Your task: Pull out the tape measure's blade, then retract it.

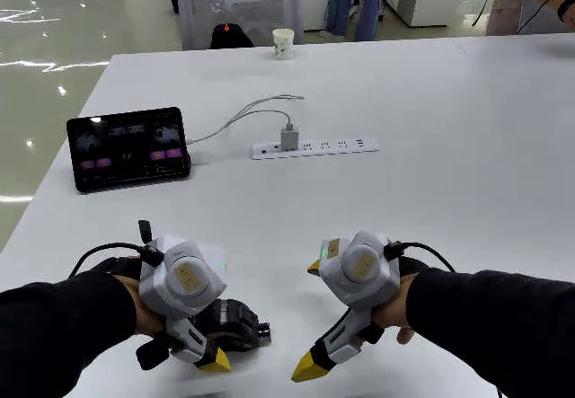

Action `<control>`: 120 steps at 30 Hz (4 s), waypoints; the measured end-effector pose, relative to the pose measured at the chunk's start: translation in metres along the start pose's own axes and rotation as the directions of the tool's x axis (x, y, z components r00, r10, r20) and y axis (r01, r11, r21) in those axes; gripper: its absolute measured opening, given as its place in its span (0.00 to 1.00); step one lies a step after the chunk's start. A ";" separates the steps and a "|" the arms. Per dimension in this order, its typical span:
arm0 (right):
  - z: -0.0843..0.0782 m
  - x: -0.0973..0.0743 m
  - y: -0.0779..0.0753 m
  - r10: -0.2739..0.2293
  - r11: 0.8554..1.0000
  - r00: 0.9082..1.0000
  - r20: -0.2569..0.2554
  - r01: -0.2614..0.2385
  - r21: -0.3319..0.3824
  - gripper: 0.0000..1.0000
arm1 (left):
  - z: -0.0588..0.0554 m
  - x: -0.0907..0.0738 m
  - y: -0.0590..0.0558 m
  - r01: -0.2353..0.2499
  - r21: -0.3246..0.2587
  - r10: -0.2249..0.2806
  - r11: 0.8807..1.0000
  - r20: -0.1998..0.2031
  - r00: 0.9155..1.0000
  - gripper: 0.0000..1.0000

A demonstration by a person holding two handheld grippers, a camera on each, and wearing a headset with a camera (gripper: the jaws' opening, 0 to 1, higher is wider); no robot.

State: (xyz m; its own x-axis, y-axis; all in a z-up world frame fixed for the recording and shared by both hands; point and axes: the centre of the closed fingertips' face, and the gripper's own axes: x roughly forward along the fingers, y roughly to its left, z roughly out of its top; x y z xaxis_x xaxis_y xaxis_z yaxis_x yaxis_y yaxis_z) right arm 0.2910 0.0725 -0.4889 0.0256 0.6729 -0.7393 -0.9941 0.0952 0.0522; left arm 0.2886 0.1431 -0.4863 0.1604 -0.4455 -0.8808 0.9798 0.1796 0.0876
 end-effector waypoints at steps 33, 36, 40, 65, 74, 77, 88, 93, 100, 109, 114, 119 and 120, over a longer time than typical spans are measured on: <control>0.013 0.037 0.012 0.109 0.983 0.994 -0.006 -0.109 -0.145 0.47 | 0.007 0.011 -0.001 0.008 -0.010 -0.008 1.000 0.006 1.000 0.32; 0.012 0.040 0.013 0.111 0.980 0.994 -0.017 -0.113 -0.164 0.43 | 0.007 0.011 -0.001 0.008 -0.009 -0.008 1.000 0.004 1.000 0.32; 0.012 0.045 0.010 0.098 0.979 0.995 -0.024 -0.101 -0.180 0.36 | 0.006 0.011 0.000 0.010 -0.011 -0.010 1.000 0.005 1.000 0.32; 0.011 0.054 0.012 0.117 0.968 0.990 -0.073 -0.130 -0.215 0.11 | 0.008 0.011 -0.002 0.013 -0.017 -0.013 1.000 0.028 1.000 0.32; 0.009 0.054 0.011 0.115 0.975 0.992 -0.055 -0.123 -0.184 0.10 | 0.008 0.010 -0.001 0.011 -0.047 -0.007 0.999 0.071 0.997 0.32; 0.009 0.054 0.012 0.115 0.976 0.992 -0.053 -0.123 -0.180 0.10 | 0.009 0.010 -0.001 0.009 -0.044 -0.006 0.999 0.073 0.997 0.32; 0.006 0.052 0.012 0.127 0.977 0.990 -0.053 -0.134 -0.169 0.10 | 0.009 0.009 -0.001 0.017 -0.050 -0.014 0.999 0.064 0.998 0.32; 0.004 0.050 0.011 0.127 0.976 0.990 -0.058 -0.135 -0.172 0.10 | 0.009 0.009 -0.001 0.016 -0.052 -0.013 0.999 0.061 0.998 0.32; 0.000 0.047 0.009 0.123 0.977 0.990 -0.062 -0.132 -0.167 0.10 | 0.010 0.009 -0.001 0.015 -0.054 -0.012 0.998 0.059 0.998 0.32; -0.006 0.042 0.007 0.118 0.978 0.990 -0.071 -0.128 -0.164 0.10 | 0.010 0.009 -0.001 0.012 -0.054 -0.009 0.998 0.057 0.998 0.32; -0.009 0.040 0.006 0.114 0.978 0.990 -0.078 -0.126 -0.167 0.10 | 0.010 0.010 -0.001 0.011 -0.056 -0.008 0.998 0.058 0.998 0.32; -0.011 0.038 0.005 0.111 0.979 0.991 -0.079 -0.123 -0.162 0.10 | 0.010 0.010 -0.001 0.008 -0.056 -0.005 0.998 0.059 0.998 0.32; -0.012 0.037 0.005 0.111 0.980 0.991 -0.079 -0.122 -0.158 0.10 | 0.010 0.010 -0.001 0.008 -0.055 -0.005 0.998 0.058 0.998 0.32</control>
State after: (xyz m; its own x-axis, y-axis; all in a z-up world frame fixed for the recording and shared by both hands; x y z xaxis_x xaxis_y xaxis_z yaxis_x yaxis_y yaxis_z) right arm 0.2856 0.0896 -0.5238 -0.0929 0.6190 -0.7799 -0.9939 -0.1048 0.0351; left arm 0.2899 0.1298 -0.4902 0.1622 -0.4967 -0.8526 0.9730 0.2241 0.0545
